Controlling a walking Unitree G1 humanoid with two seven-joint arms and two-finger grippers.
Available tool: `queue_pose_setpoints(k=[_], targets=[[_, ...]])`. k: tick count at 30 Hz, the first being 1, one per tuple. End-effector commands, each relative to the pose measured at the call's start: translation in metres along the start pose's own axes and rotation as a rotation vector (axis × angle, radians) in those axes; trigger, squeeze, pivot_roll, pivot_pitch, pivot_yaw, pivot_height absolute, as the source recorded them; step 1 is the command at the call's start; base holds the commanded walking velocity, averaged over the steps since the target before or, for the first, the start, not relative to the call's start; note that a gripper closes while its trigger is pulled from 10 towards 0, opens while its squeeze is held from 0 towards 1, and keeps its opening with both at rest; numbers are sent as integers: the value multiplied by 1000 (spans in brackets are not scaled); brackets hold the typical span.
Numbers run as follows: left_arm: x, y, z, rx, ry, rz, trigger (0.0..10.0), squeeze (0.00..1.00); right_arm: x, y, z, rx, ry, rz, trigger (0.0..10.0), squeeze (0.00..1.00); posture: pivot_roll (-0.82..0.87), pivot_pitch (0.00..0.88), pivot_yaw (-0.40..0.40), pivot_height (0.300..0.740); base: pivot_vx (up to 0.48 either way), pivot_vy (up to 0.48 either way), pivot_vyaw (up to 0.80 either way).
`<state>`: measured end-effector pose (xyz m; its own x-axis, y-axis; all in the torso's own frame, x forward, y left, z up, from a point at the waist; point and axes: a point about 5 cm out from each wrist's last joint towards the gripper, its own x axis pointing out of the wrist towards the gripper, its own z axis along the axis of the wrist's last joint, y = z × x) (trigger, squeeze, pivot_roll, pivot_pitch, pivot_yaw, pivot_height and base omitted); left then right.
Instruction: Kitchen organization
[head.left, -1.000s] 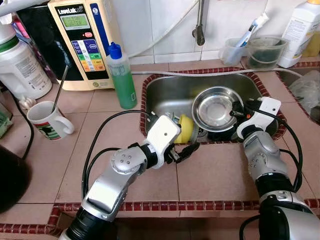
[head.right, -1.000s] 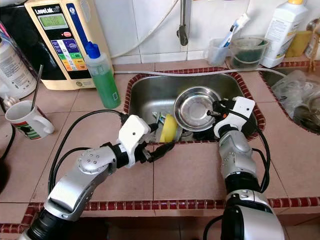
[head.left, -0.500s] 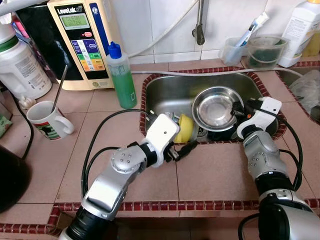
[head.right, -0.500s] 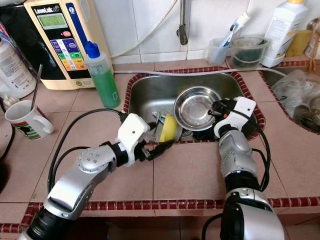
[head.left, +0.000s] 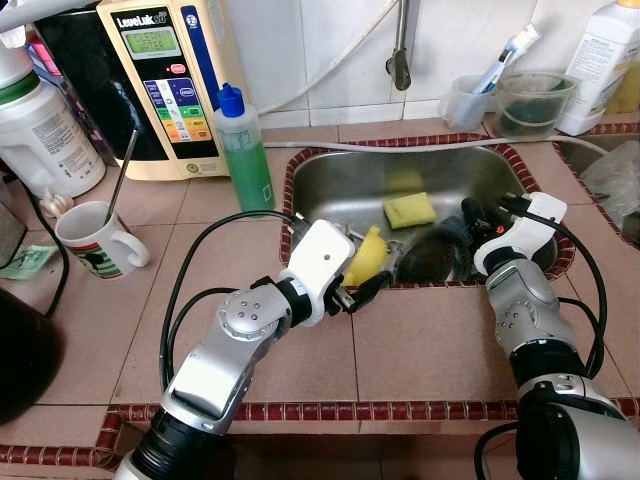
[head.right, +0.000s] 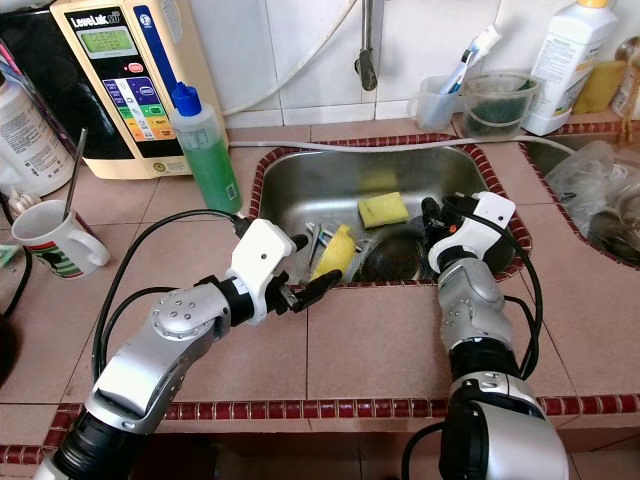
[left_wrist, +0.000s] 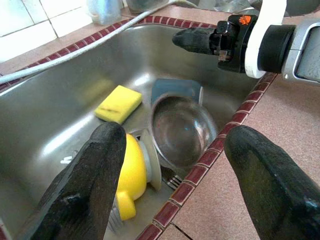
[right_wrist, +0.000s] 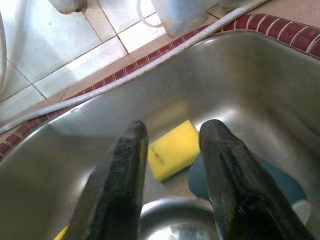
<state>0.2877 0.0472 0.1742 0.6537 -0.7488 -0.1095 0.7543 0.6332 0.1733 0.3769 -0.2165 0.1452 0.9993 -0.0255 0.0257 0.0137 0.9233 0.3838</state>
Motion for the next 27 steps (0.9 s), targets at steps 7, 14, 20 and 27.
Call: queue_pose_setpoints(k=[7, 14, 20, 27], targets=[[-2, 12, 7, -21, -58, 62, 10000, 0, 2, 7, 5, -1, -41, 32, 10000, 1000, -31, 93, 114, 740, 0, 0, 0], [0, 30, 9, -19, -110, 167, 10000, 0, -4, 9, 18, -75, -142, 67, 10000, 1000, -46, 51, 98, 740, 0, 0, 0], [2, 44, 7, -29, -128, 273, 10000, 0, -10, 13, 20, -189, -188, 103, 10000, 1000, -58, 14, 84, 740, 0, 0, 0], [1, 58, 8, -184, -238, 332, 10000, 0, -25, 30, 20, -222, -276, 159, 10000, 1000, -69, 0, 76, 740, 0, 0, 0]])
